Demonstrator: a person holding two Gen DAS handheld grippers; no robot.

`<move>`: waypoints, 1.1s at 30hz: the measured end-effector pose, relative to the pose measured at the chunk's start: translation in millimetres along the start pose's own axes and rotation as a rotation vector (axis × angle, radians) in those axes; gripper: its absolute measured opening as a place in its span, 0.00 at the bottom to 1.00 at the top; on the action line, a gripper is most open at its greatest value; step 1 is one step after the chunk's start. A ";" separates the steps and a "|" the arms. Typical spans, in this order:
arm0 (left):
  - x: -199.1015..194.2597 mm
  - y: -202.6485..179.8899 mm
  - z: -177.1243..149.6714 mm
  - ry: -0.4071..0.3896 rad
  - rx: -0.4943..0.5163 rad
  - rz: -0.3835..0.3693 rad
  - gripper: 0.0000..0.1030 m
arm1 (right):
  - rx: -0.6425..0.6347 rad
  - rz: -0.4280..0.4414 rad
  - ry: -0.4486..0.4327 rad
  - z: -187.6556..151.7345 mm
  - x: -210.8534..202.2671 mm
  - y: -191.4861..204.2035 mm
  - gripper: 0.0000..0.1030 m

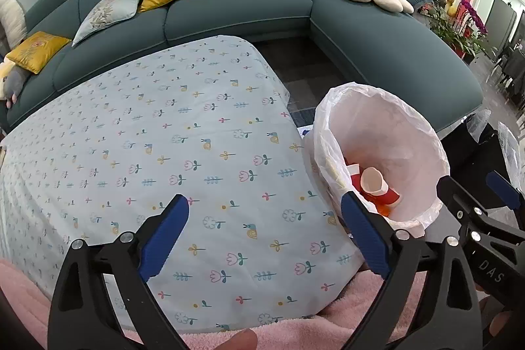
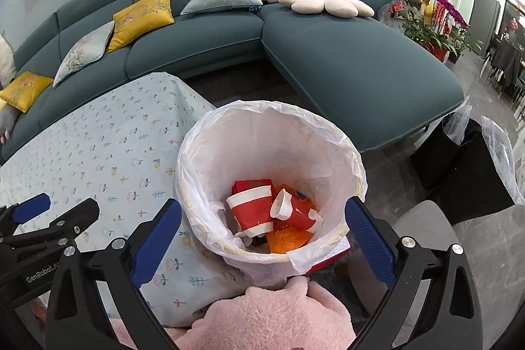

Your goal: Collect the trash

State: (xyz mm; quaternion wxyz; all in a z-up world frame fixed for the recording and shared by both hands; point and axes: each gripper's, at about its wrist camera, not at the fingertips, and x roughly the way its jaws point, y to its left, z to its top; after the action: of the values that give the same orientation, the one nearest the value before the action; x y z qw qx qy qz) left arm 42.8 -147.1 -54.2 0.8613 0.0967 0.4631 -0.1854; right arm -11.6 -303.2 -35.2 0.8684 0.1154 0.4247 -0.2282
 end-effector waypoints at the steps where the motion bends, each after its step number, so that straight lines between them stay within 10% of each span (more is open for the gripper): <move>1: 0.0 0.1 -0.1 -0.002 -0.001 0.003 0.87 | -0.002 -0.001 0.000 -0.5 0.5 0.5 0.93; 33: 15.8 0.8 -3.3 -0.001 0.008 0.048 0.88 | -0.001 -0.017 0.054 -10.4 26.4 0.5 0.93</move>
State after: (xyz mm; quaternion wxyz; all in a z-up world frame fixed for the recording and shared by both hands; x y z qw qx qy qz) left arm 48.5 -148.9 -69.2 0.8654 0.1109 0.4594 -0.1666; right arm -4.3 -306.5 -62.4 0.8547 0.1174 0.4492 -0.2323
